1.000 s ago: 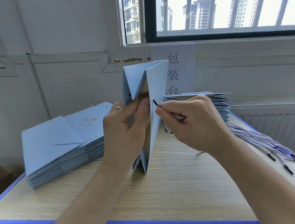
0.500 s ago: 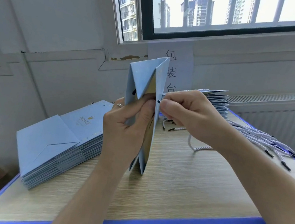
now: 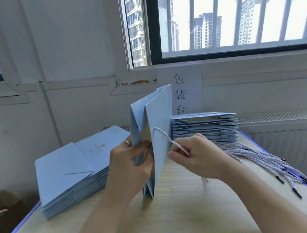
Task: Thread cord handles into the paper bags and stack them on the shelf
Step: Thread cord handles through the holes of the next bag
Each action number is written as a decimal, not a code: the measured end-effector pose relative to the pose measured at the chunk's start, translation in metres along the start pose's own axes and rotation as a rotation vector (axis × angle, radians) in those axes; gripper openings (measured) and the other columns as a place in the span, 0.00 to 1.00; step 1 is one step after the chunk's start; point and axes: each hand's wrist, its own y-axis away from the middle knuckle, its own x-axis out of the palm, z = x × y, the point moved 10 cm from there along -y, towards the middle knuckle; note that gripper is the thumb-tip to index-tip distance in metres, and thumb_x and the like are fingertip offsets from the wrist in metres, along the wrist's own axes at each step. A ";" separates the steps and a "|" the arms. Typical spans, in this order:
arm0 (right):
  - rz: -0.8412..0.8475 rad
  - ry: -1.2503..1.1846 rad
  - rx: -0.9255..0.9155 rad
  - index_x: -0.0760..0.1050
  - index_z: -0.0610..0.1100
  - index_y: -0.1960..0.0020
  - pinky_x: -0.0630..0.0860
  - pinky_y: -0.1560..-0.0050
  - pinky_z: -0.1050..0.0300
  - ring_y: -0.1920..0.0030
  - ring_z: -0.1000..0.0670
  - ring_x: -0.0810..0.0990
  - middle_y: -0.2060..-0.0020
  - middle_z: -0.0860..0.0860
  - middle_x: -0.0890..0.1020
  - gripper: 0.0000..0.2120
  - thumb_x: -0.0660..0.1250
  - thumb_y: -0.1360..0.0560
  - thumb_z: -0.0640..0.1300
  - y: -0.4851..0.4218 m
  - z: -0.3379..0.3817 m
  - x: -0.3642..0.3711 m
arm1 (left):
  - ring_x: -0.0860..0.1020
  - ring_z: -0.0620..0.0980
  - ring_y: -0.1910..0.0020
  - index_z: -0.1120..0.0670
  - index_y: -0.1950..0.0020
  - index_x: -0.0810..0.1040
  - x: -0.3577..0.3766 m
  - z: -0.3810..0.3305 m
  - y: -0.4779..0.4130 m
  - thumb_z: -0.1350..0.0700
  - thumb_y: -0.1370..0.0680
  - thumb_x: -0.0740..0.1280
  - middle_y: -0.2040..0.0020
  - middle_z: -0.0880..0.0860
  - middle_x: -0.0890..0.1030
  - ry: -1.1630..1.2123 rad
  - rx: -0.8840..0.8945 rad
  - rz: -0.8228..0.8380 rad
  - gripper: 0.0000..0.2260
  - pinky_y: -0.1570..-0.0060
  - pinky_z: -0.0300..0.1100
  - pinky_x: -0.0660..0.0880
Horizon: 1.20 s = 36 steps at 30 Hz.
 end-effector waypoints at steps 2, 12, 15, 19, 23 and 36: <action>0.047 0.148 0.079 0.68 0.42 0.65 0.71 0.62 0.49 0.69 0.51 0.68 0.73 0.50 0.72 0.18 0.64 0.21 0.52 0.002 -0.011 0.002 | 0.73 0.42 0.70 0.55 0.67 0.82 0.000 0.000 0.002 0.62 0.29 0.69 0.67 0.41 0.76 -0.051 -0.008 0.019 0.07 0.70 0.30 0.65; 0.159 0.192 0.368 0.79 0.45 0.60 0.74 0.59 0.56 0.65 0.52 0.77 0.68 0.53 0.80 0.27 0.51 0.17 0.61 0.012 -0.046 0.005 | 0.76 0.41 0.62 0.51 0.68 0.83 -0.007 0.009 0.012 0.61 0.33 0.70 0.65 0.47 0.79 -0.141 -0.084 0.024 0.06 0.68 0.30 0.68; 0.173 -0.168 0.398 0.78 0.45 0.61 0.71 0.66 0.60 0.71 0.52 0.74 0.74 0.52 0.79 0.21 0.58 0.16 0.54 0.011 -0.045 0.015 | 0.76 0.38 0.59 0.55 0.67 0.83 -0.001 0.012 0.015 0.65 0.32 0.74 0.63 0.46 0.79 -0.158 -0.097 0.066 0.06 0.65 0.27 0.69; 0.241 -0.424 0.303 0.78 0.42 0.54 0.69 0.68 0.60 0.70 0.52 0.76 0.67 0.48 0.84 0.08 0.62 0.18 0.38 0.008 -0.033 0.025 | 0.76 0.40 0.60 0.54 0.69 0.78 0.006 0.023 0.017 0.64 0.32 0.77 0.66 0.45 0.77 -0.139 -0.176 0.134 0.11 0.65 0.28 0.68; 0.280 -0.509 0.262 0.81 0.41 0.49 0.72 0.65 0.61 0.64 0.52 0.81 0.60 0.49 0.86 0.10 0.62 0.20 0.32 0.009 -0.025 0.027 | 0.78 0.44 0.63 0.49 0.69 0.79 0.009 0.031 0.018 0.62 0.32 0.78 0.67 0.45 0.78 -0.094 -0.226 0.180 0.12 0.67 0.31 0.71; 0.176 -0.473 0.215 0.83 0.41 0.57 0.73 0.67 0.63 0.66 0.51 0.84 0.64 0.48 0.86 0.03 0.72 0.25 0.36 0.004 -0.012 0.022 | 0.79 0.36 0.60 0.33 0.64 0.81 0.018 0.013 0.020 0.64 0.31 0.77 0.59 0.37 0.78 0.004 -0.216 0.255 0.23 0.64 0.25 0.70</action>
